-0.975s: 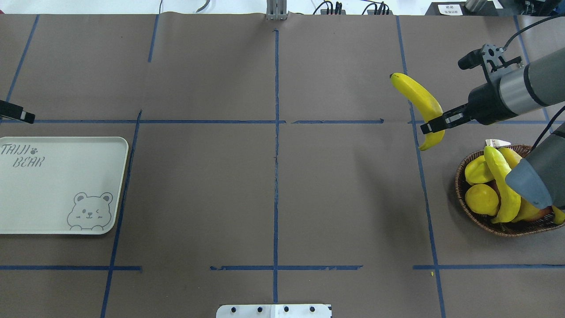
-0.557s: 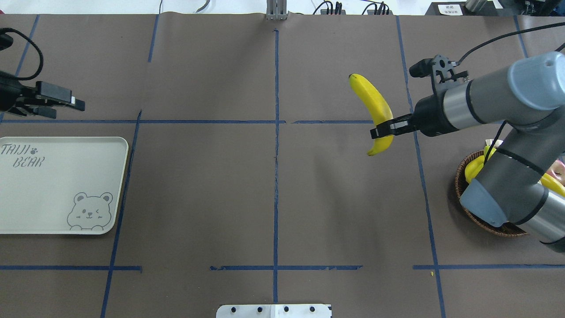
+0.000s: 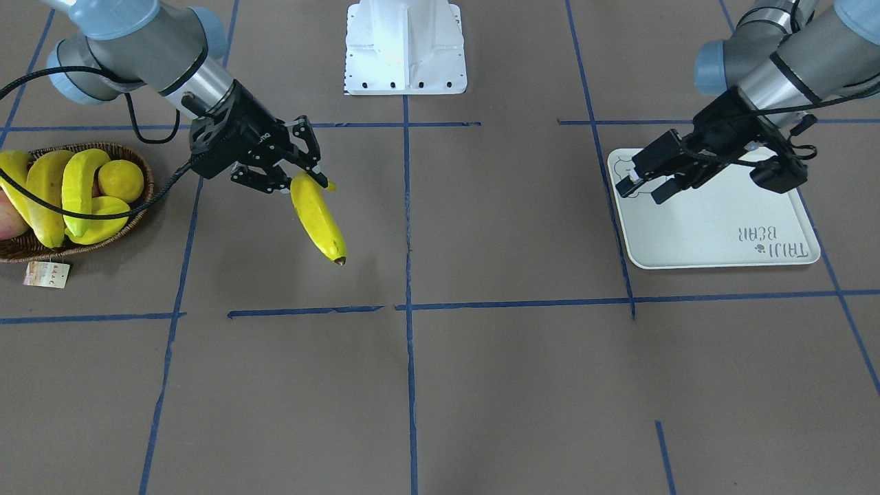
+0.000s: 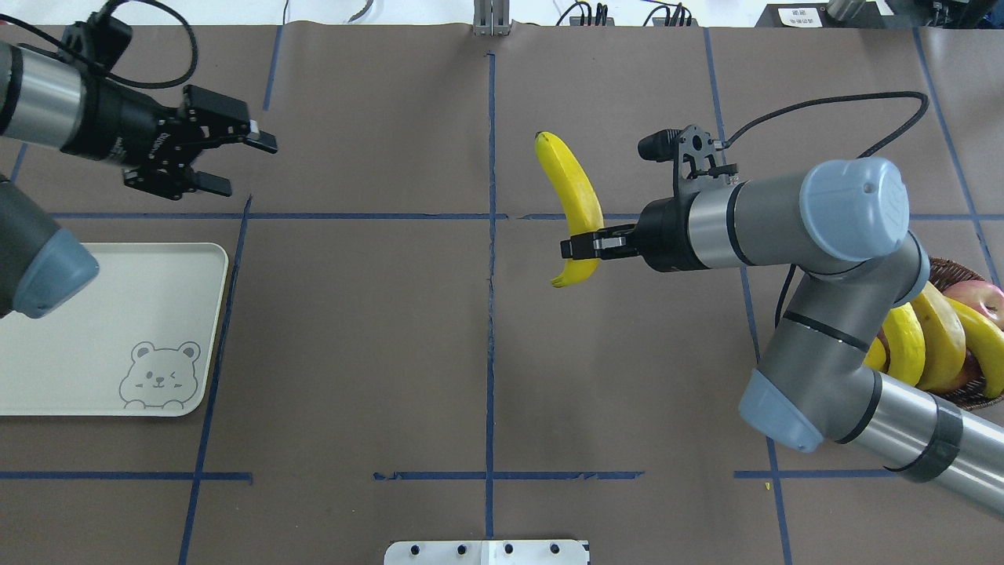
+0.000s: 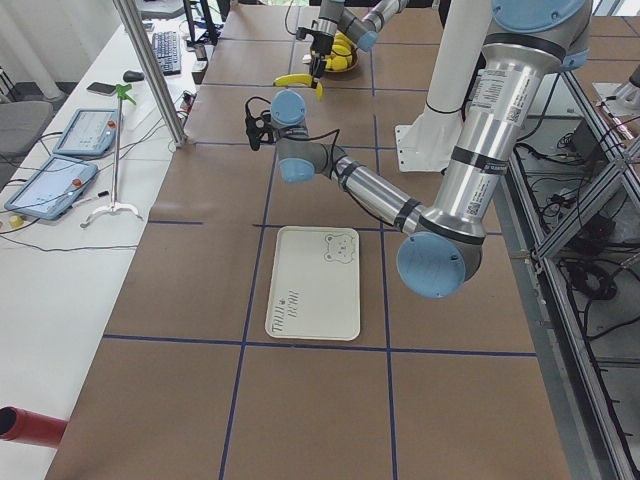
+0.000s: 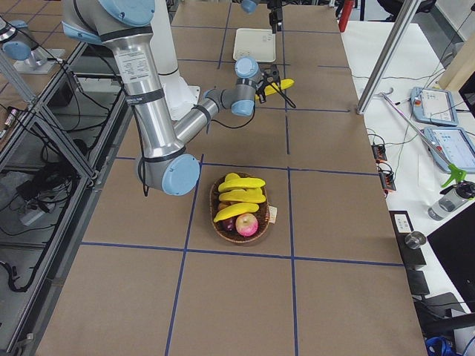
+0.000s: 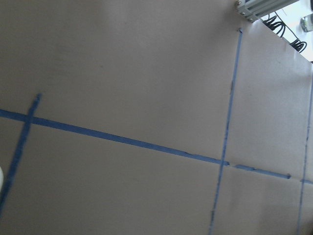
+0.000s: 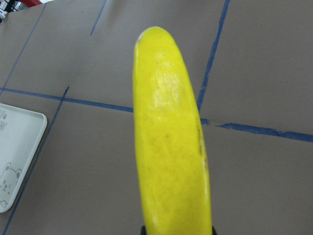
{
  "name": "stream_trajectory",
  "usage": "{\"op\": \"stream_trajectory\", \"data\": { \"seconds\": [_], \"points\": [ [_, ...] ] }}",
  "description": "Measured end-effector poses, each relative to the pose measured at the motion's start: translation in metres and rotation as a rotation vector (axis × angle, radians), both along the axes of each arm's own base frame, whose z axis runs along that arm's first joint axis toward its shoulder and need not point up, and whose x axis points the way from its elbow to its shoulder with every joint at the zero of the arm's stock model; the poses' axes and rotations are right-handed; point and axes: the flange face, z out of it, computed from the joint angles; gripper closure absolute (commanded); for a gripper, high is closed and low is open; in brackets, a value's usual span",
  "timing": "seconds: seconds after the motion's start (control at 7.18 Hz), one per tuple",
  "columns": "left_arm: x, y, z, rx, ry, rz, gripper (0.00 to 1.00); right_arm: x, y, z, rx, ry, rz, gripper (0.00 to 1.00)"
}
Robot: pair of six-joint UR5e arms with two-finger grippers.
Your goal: Transfer all bananas from basket to plate
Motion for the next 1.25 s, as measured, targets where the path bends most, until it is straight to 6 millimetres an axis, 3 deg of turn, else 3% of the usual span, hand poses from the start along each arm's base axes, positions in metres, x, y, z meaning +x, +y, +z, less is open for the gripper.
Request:
{"op": "stream_trajectory", "data": {
  "seconds": [0.28,0.42,0.84,1.25],
  "points": [
    [0.063,0.018,-0.052,-0.063,0.069,-0.014,0.0,-0.031,0.017,-0.019,-0.003,-0.068,0.047,0.99],
    [0.084,0.027,-0.066,-0.08,0.088,-0.025,0.0,-0.042,0.02,-0.028,-0.011,-0.086,0.059,0.99],
    [0.123,0.044,-0.099,-0.121,0.138,-0.052,0.0,-0.074,0.032,-0.055,-0.022,-0.126,0.081,0.99],
    [0.154,0.057,-0.113,-0.123,0.148,-0.067,0.02,-0.09,0.043,-0.071,-0.024,-0.143,0.083,0.97]
  ]
}}
